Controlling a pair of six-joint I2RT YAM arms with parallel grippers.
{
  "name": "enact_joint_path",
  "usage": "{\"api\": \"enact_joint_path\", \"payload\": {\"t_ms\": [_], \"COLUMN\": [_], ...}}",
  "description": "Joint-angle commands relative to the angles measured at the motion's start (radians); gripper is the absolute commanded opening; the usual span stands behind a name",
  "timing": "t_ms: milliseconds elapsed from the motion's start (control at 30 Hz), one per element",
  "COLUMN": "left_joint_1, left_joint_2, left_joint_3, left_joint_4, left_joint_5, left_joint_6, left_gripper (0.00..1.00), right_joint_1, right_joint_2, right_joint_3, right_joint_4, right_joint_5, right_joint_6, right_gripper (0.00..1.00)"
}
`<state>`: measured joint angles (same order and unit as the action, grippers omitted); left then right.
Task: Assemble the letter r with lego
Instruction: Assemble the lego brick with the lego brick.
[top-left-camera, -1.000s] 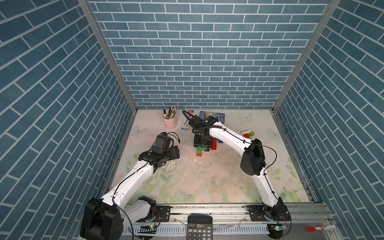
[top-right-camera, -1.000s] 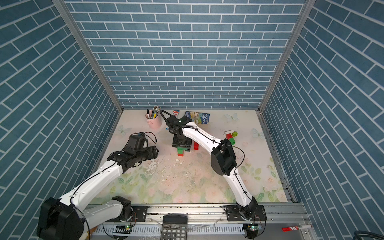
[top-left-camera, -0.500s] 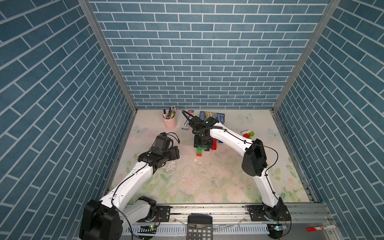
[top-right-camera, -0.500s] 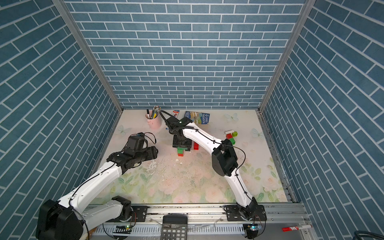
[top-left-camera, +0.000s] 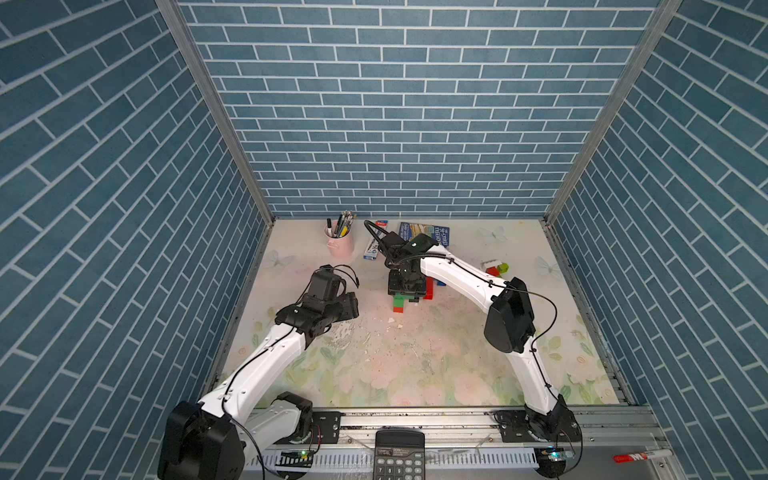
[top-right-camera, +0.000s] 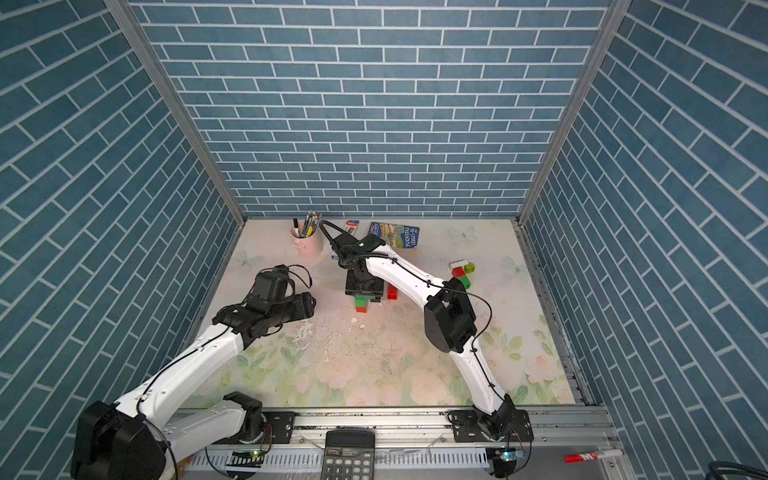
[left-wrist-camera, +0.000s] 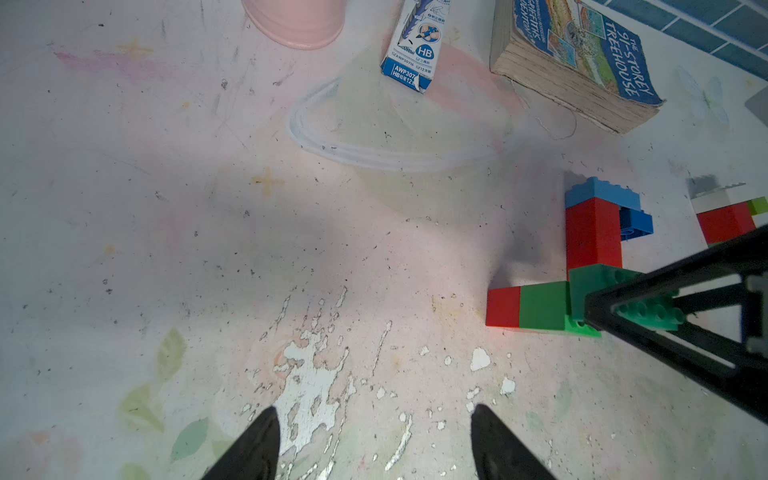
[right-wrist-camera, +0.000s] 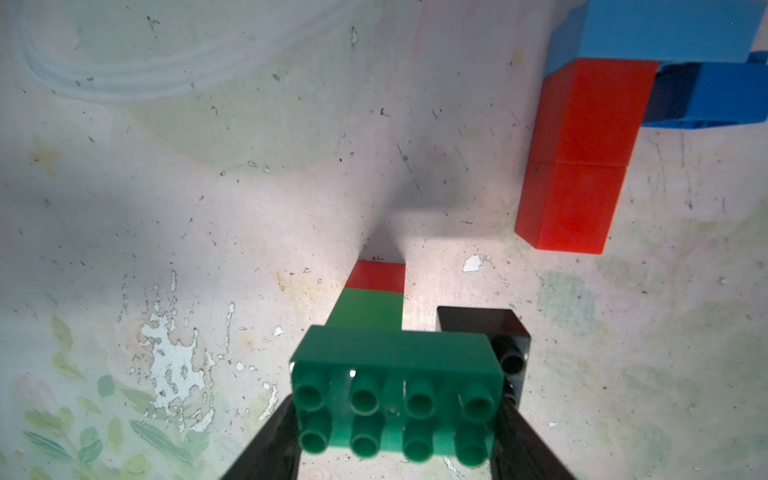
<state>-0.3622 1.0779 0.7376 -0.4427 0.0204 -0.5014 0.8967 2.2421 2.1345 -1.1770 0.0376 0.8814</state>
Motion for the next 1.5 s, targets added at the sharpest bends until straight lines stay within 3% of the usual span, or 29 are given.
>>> {"api": "enact_joint_path", "payload": {"t_ms": [0, 900, 1200, 1467], "left_joint_1": [0.003, 0.002, 0.006, 0.01], "left_joint_2": [-0.009, -0.01, -0.009, 0.013], "left_joint_3": [-0.017, -0.02, -0.019, -0.011], "left_joint_4": [0.01, 0.005, 0.002, 0.01], "left_joint_5": [-0.011, -0.015, -0.023, -0.019], "left_joint_6": [0.003, 0.0, 0.003, 0.003], "left_gripper": [0.74, 0.74, 0.74, 0.74], "right_joint_1": [0.006, 0.011, -0.002, -0.032], "right_joint_2": [0.008, 0.032, 0.043, 0.055], "right_joint_3": [0.019, 0.023, -0.022, -0.004], "right_joint_4": [-0.051, -0.065, -0.045, -0.136], "right_joint_5": [0.0, -0.041, -0.079, -0.102], "right_joint_6": [-0.016, -0.011, -0.083, -0.183], "right_gripper": [0.22, 0.22, 0.21, 0.21]}}
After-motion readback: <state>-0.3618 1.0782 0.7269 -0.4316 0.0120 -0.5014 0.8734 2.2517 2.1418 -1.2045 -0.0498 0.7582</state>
